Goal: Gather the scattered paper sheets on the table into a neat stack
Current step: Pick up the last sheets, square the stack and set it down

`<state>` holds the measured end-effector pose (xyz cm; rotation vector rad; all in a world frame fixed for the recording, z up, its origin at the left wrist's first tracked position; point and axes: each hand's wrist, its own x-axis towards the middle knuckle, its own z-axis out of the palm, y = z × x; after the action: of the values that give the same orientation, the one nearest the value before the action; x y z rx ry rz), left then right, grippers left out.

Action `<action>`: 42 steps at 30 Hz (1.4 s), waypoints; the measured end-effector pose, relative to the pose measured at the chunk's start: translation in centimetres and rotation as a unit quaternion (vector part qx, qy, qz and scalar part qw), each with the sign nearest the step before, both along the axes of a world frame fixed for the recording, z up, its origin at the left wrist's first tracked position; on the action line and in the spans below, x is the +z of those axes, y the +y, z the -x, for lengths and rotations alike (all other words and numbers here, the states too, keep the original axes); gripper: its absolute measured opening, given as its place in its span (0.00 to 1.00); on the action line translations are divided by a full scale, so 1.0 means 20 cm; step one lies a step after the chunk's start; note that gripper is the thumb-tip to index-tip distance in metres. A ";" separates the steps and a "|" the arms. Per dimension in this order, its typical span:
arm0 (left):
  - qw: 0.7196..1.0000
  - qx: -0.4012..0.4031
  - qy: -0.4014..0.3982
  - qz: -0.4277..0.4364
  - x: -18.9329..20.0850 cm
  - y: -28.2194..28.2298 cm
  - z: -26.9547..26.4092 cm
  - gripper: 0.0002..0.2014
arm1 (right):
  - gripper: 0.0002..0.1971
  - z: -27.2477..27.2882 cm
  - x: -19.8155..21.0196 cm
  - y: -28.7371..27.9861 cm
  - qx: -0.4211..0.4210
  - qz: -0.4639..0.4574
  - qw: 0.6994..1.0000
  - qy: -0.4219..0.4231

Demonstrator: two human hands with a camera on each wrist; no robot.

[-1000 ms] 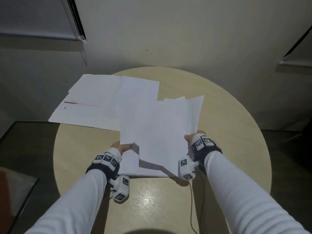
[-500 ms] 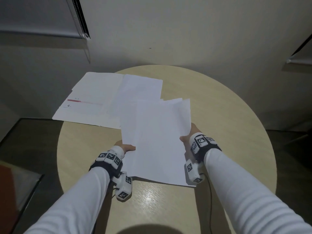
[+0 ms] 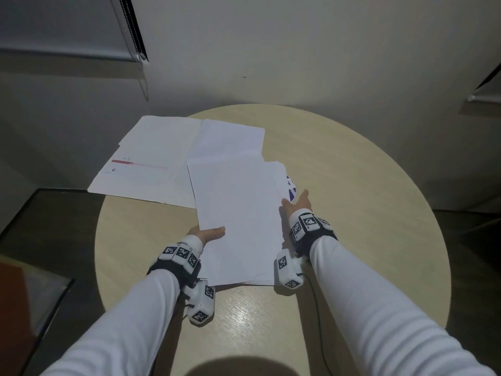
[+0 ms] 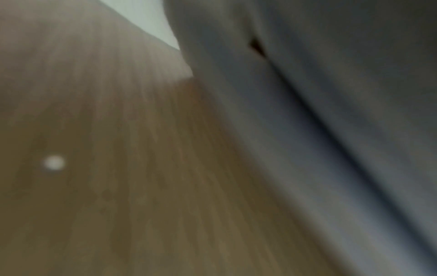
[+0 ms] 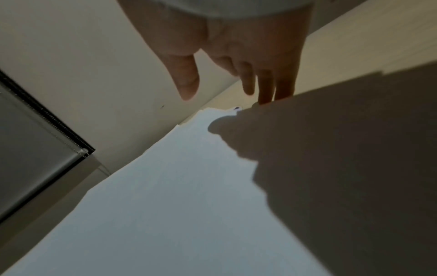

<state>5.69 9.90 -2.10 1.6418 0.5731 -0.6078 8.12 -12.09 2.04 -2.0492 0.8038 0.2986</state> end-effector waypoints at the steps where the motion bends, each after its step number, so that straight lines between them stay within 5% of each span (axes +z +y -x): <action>1: 1.000 0.019 0.006 0.007 -0.01 0.01 0.00 0.22 | 0.21 0.00 0.00 0.00 0.011 -0.005 1.000 0.028; 2: 1.000 0.004 0.005 0.004 0.00 0.01 0.01 0.22 | 0.07 0.01 -0.01 -0.01 0.032 -0.001 0.998 0.049; 5: 0.999 -0.025 -0.012 -0.018 0.03 0.02 0.02 0.25 | 0.22 0.03 -0.04 -0.01 0.075 -0.007 0.995 0.058; 8: 0.998 -0.020 -0.050 -0.016 0.04 0.02 0.05 0.33 | 0.07 0.08 -0.05 -0.02 0.040 -0.042 0.998 0.018; 9: 0.998 -0.010 -0.064 -0.011 0.07 0.02 0.06 0.37 | 0.11 0.10 -0.06 -0.04 0.015 -0.073 0.997 -0.006; 11: 0.996 0.013 -0.085 0.013 0.07 0.04 0.07 0.39 | 0.39 0.13 -0.07 -0.09 -0.040 -0.131 0.990 -0.023; 13: 0.994 0.005 -0.101 0.033 0.07 0.05 0.05 0.39 | 0.43 0.16 -0.03 -0.13 -0.054 -0.175 0.981 -0.061; 15: 0.992 -0.034 -0.114 0.040 0.16 0.03 0.04 0.38 | 0.34 0.18 0.01 -0.17 -0.033 -0.234 0.968 -0.082; 18: 0.986 -0.017 -0.159 0.042 0.34 -0.05 0.00 0.24 | 0.19 0.16 0.11 -0.15 -0.013 -0.221 0.964 -0.146; 20: 0.976 0.030 -0.205 0.072 0.44 -0.10 -0.03 0.21 | 0.12 0.14 0.19 -0.12 -0.071 -0.264 0.930 -0.245; 23: 0.957 0.044 -0.280 0.062 0.54 -0.12 -0.08 0.23 | 0.14 0.11 0.32 -0.08 -0.103 -0.337 0.872 -0.340; 27: 0.953 0.032 -0.299 -0.024 0.56 -0.11 -0.13 0.26 | 0.12 0.10 0.39 -0.12 -0.055 -0.215 0.903 -0.367; 32: 0.972 0.020 -0.224 -0.073 0.46 -0.05 -0.09 0.46 | 0.16 0.17 0.28 -0.15 -0.008 -0.186 0.925 -0.332; 39: 0.947 0.062 -0.304 -0.087 0.57 -0.01 -0.18 0.37 | 0.22 0.13 0.38 -0.13 -0.005 -0.203 0.907 -0.368; 42: 0.935 0.085 -0.339 -0.062 0.60 -0.03 -0.21 0.42 | 0.23 0.11 0.43 -0.11 -0.012 -0.192 0.901 -0.388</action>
<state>9.92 9.22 9.92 1.7620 0.2352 0.1408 6.01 -14.21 10.59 -1.5740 0.2386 -0.3482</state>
